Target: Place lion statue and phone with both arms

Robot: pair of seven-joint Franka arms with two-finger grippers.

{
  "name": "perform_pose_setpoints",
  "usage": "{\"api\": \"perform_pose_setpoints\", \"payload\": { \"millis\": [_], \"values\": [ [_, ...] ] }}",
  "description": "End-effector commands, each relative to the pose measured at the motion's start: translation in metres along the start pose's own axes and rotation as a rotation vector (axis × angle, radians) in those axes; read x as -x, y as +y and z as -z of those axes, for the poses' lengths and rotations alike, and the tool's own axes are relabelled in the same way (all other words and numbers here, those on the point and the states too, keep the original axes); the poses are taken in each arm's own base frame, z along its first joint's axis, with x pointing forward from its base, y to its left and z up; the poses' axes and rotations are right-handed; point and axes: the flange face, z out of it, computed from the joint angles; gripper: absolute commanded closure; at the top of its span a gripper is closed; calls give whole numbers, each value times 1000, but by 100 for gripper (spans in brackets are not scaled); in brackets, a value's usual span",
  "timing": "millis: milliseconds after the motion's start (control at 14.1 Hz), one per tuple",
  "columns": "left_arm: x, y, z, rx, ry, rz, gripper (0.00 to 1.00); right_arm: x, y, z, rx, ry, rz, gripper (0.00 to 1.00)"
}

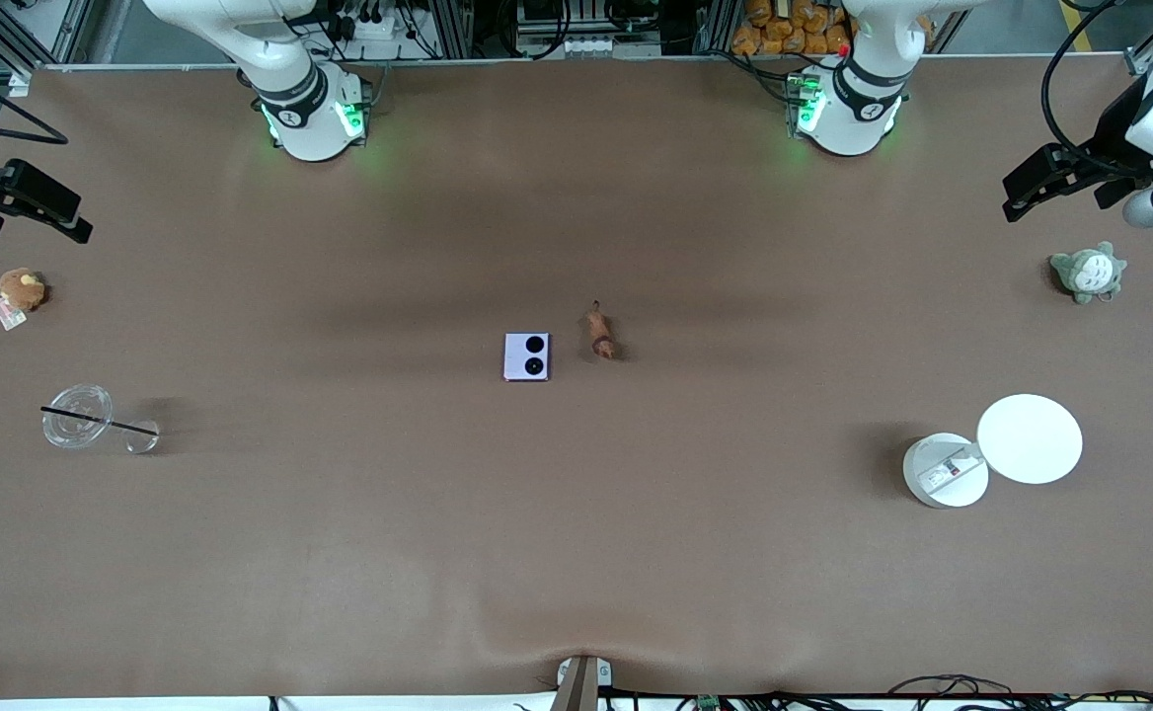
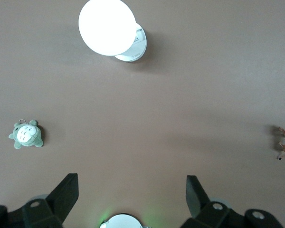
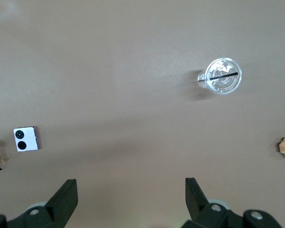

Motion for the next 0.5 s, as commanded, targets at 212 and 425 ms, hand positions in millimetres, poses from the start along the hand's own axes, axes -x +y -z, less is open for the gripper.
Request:
{"api": "perform_pose_setpoints", "payload": {
  "millis": [212,425],
  "values": [
    [-1,-6,6,19,-37,-64,0,-1,-2,3,21,-9,30,0],
    [-3,-7,6,22,-39,-62,0,0,0,3,31,-10,51,0]
  ]
}}
